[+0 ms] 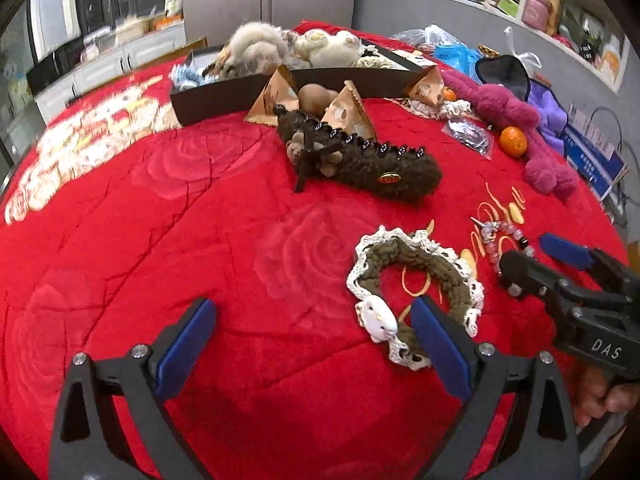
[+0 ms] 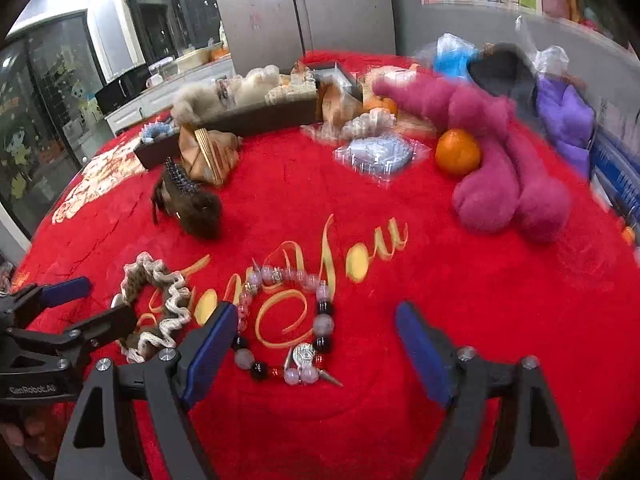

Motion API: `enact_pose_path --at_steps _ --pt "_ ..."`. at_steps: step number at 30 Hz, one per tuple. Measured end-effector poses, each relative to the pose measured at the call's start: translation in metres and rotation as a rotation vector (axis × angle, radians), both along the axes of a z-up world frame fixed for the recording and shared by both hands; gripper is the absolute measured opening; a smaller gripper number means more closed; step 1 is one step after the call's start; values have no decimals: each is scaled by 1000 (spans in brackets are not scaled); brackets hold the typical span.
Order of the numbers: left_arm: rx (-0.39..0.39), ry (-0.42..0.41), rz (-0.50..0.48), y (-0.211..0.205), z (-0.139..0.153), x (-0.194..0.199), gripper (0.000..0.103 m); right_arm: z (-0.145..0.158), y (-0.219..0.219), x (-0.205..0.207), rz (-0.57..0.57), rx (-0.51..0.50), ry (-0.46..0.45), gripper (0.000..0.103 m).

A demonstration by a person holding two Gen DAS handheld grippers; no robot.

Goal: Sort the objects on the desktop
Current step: 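Grasp brown lace scrunchie with left tool while right tool grips beaded bracelet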

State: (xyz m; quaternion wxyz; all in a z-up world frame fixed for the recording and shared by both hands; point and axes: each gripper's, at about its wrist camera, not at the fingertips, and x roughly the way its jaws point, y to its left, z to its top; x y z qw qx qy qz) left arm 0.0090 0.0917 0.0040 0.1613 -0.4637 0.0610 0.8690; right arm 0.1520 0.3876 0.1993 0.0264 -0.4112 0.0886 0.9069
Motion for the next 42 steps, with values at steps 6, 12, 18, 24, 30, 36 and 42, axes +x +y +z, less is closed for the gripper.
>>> enact_pose_path --at_steps 6,12,18,24,30,36,42 --pt "-27 9 0 5 -3 -2 103 -7 -27 -3 23 182 -53 91" --pt "-30 11 -4 5 -3 -3 103 -8 -21 -3 23 142 -51 91" --pt "-30 12 -4 5 -3 -3 103 -7 -22 -3 22 142 -49 91" --pt "-29 29 -10 6 -1 0 95 -4 -21 1 14 141 -26 63" --pt "-28 75 -5 5 5 5 46 -1 -3 10 -66 99 9 16" --pt "-4 82 19 -5 8 7 17 2 -1 11 -63 94 23 10" --pt "-27 114 -1 -2 15 17 12 6 1 12 -64 73 29 10"
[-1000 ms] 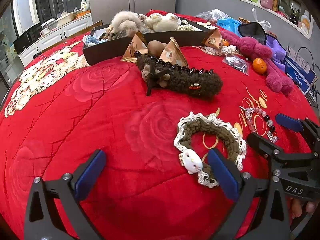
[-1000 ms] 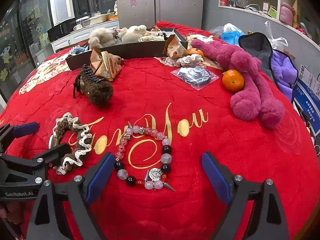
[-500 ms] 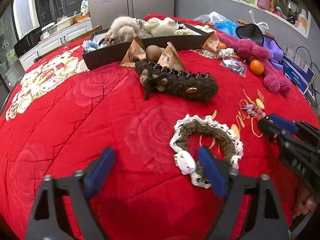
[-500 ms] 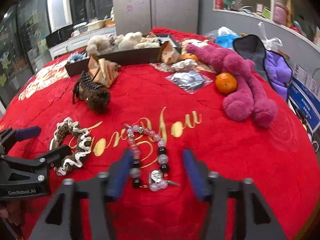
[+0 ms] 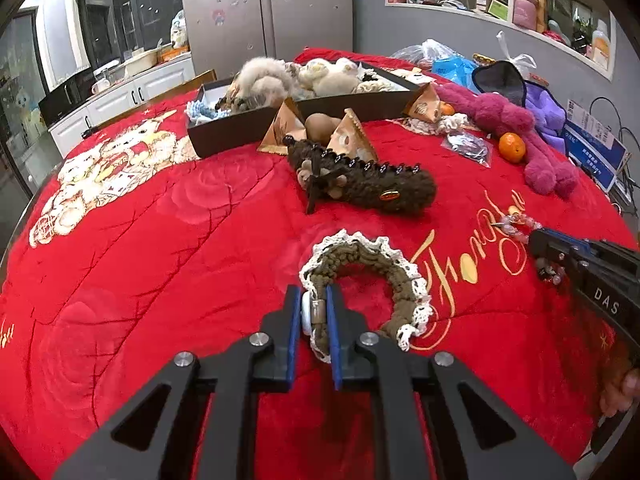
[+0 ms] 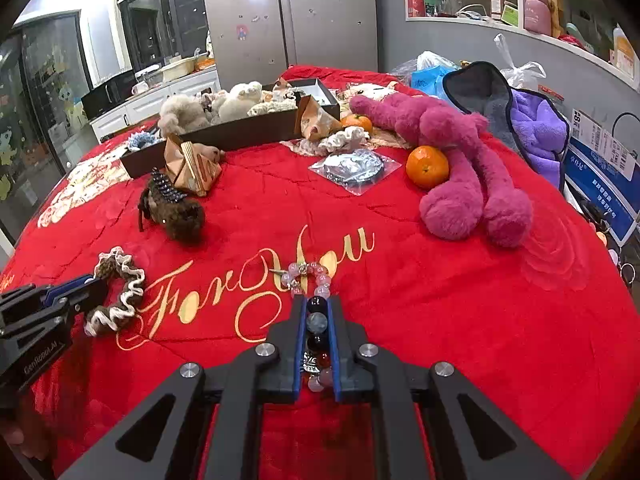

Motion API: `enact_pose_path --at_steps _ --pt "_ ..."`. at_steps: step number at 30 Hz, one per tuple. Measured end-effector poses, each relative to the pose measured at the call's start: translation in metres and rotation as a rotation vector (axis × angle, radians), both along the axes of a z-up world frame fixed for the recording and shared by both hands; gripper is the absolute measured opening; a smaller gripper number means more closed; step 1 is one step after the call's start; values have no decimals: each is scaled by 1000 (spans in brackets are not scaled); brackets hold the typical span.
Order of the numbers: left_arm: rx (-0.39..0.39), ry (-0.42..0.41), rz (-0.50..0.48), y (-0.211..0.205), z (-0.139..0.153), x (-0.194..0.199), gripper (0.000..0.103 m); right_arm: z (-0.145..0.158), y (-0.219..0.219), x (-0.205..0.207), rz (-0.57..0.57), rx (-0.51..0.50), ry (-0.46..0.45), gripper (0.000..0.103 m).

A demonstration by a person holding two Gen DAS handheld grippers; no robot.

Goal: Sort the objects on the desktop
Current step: 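Grasp brown lace scrunchie with left tool while right tool grips beaded bracelet, then carry both items to the black box and open left tool over it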

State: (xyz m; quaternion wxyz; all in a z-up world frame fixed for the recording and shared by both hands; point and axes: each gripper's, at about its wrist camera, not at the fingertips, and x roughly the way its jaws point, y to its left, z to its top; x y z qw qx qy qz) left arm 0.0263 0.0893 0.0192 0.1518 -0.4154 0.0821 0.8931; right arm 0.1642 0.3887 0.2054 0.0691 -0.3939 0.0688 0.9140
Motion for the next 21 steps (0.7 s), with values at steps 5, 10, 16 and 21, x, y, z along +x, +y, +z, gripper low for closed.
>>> enact_pose_path --at_steps 5,10,16,21 --pt "28 -10 -4 -5 3 4 12 7 -7 3 50 -52 23 10" --pt "50 0 1 -13 12 10 12 17 -26 3 100 -22 41 10" --pt "60 31 4 -19 29 15 12 30 -41 1 147 -29 69 10" --pt "65 58 31 -31 44 18 12 40 -54 -6 179 -44 98 10"
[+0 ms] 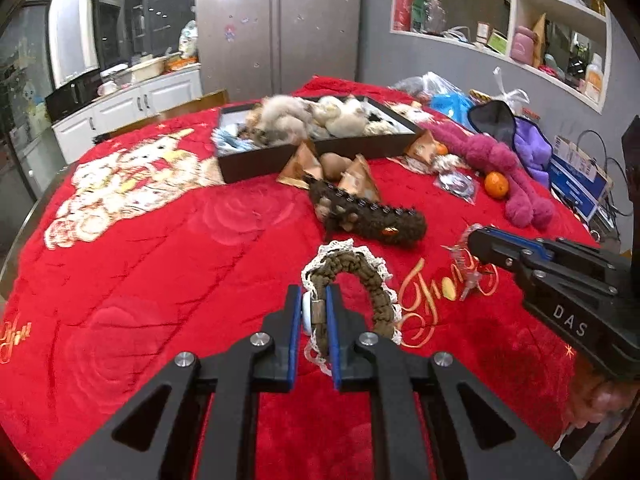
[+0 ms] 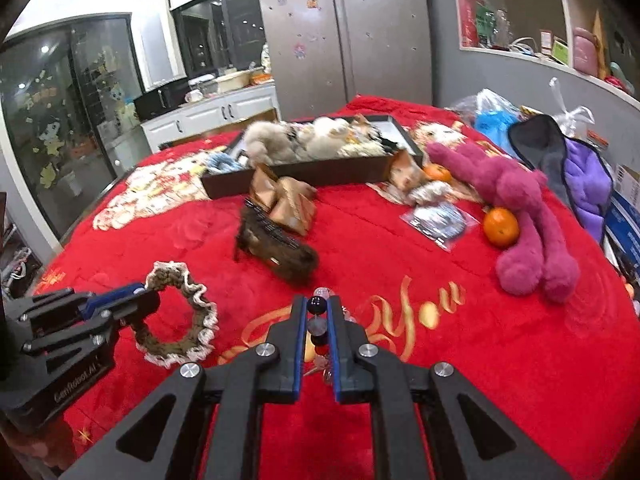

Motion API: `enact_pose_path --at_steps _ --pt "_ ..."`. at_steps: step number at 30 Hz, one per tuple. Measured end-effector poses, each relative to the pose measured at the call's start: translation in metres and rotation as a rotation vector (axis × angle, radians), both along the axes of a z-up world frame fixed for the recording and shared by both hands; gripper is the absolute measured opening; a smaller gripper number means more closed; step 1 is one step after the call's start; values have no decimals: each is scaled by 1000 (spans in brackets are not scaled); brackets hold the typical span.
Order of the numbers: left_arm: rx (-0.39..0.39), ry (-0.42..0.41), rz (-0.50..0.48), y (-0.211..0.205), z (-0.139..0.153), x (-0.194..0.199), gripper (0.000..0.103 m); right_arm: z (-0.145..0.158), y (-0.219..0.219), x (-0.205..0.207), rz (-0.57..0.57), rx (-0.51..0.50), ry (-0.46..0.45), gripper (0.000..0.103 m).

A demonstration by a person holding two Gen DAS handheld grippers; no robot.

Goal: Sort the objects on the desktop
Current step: 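Carry both items to the black box and open left tool over it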

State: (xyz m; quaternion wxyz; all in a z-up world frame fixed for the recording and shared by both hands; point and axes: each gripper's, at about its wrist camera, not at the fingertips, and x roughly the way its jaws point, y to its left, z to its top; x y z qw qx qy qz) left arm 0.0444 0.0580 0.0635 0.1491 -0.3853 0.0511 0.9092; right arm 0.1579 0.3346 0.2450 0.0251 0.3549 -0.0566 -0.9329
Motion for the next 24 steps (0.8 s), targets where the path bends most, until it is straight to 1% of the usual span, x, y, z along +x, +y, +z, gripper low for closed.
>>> enact_pose_path --at_steps 10,17,21,24 --pt "19 19 73 -33 17 -5 13 19 -39 -15 122 -6 47 10" --pt "30 10 93 -42 21 -21 12 27 -45 -22 132 -2 62 10" --pt "36 -11 103 -42 21 -40 12 30 -44 -31 129 -14 59 10" --pt "31 -10 106 -41 24 -53 12 33 -41 -41 124 -17 61 10"
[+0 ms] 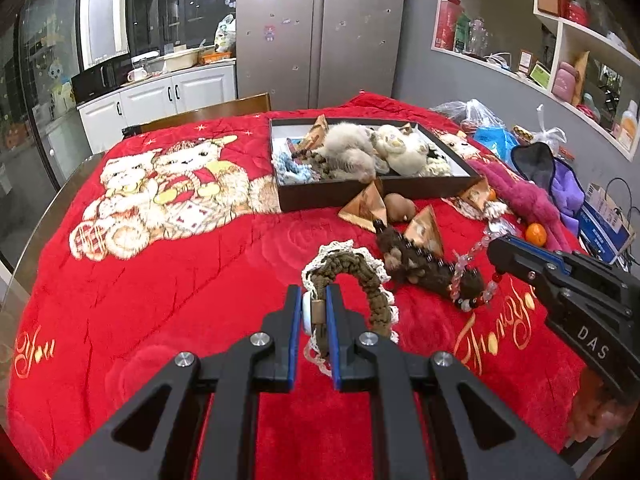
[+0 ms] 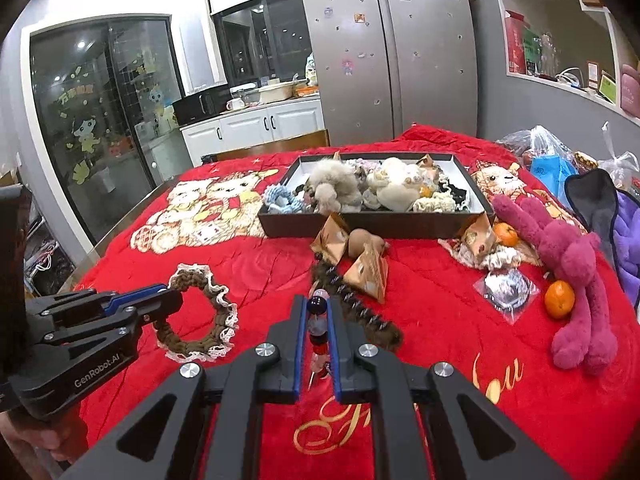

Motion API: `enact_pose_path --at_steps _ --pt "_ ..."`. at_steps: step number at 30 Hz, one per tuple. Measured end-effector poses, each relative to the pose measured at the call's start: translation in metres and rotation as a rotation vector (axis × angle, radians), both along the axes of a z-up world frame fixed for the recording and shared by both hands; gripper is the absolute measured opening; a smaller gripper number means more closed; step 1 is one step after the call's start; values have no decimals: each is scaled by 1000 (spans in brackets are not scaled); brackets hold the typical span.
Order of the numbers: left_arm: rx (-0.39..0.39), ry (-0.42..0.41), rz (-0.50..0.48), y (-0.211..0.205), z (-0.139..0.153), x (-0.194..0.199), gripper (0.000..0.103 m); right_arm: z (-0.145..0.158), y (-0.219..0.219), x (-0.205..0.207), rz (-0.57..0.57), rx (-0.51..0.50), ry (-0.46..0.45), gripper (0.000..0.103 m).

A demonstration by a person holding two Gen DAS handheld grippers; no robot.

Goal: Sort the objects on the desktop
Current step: 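Carry both items to the black box and open left tool over it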

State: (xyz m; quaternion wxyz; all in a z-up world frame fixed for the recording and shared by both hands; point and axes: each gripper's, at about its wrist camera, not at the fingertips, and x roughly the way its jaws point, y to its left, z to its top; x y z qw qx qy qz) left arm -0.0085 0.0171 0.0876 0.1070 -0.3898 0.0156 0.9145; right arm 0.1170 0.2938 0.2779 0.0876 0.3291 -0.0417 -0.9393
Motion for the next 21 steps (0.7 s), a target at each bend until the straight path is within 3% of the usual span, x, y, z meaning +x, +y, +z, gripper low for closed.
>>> enact_pose_path --at_steps 17,21 --pt "-29 16 -36 26 34 -125 13 18 -5 -106 16 116 -7 10" --pt "-47 13 -28 33 33 -156 13 24 -2 -135 30 80 -21 10"
